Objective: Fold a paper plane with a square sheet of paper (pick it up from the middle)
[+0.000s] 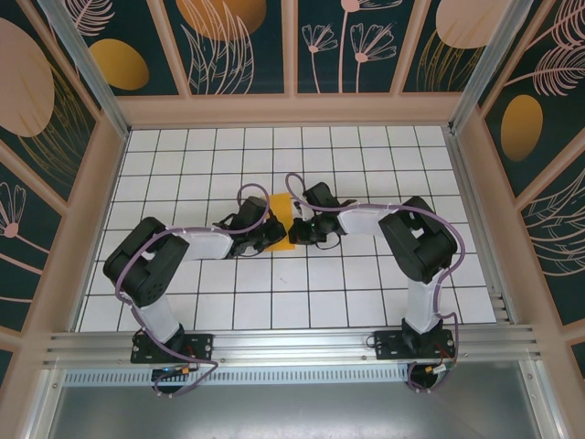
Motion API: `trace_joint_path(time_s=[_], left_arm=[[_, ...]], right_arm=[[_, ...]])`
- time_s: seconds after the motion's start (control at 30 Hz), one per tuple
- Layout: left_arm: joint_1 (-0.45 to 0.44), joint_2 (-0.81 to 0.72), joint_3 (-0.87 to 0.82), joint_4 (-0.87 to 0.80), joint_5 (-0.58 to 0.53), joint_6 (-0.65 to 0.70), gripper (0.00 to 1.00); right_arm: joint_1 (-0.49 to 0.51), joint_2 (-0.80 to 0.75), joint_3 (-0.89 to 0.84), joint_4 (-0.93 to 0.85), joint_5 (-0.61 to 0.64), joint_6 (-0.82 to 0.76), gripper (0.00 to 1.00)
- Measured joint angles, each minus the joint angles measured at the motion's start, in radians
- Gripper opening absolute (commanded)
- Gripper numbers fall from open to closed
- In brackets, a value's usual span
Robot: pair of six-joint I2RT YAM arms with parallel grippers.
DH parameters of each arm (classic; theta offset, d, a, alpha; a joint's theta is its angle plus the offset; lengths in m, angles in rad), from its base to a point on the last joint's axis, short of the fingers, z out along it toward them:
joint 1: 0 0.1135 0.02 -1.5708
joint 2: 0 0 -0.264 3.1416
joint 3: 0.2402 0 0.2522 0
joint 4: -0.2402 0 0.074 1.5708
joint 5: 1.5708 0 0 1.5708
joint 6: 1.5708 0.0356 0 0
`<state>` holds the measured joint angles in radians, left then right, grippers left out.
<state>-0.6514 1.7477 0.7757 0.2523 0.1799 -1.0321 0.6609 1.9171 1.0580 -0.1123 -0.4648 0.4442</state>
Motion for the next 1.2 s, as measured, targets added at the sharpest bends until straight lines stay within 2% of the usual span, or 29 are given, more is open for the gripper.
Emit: trace_joint_path(time_s=[0.23, 0.63, 0.97, 1.2], left_arm=[[-0.005, 0.015, 0.0, 0.013, -0.002, -0.019, 0.09], [-0.015, 0.035, 0.03, -0.055, -0.099, -0.014, 0.09], [0.05, 0.06, 0.084, -0.105, -0.144, 0.03, 0.1], [0.073, 0.071, 0.101, -0.117, -0.137, 0.052, 0.1]], right_arm=[[0.0, 0.002, 0.001, -0.002, 0.003, 0.007, 0.04], [0.0, 0.002, 0.001, -0.006, 0.007, -0.021, 0.04], [0.003, 0.002, 0.001, -0.009, 0.02, -0.054, 0.04], [0.005, 0.002, 0.001, -0.011, 0.026, -0.066, 0.04]])
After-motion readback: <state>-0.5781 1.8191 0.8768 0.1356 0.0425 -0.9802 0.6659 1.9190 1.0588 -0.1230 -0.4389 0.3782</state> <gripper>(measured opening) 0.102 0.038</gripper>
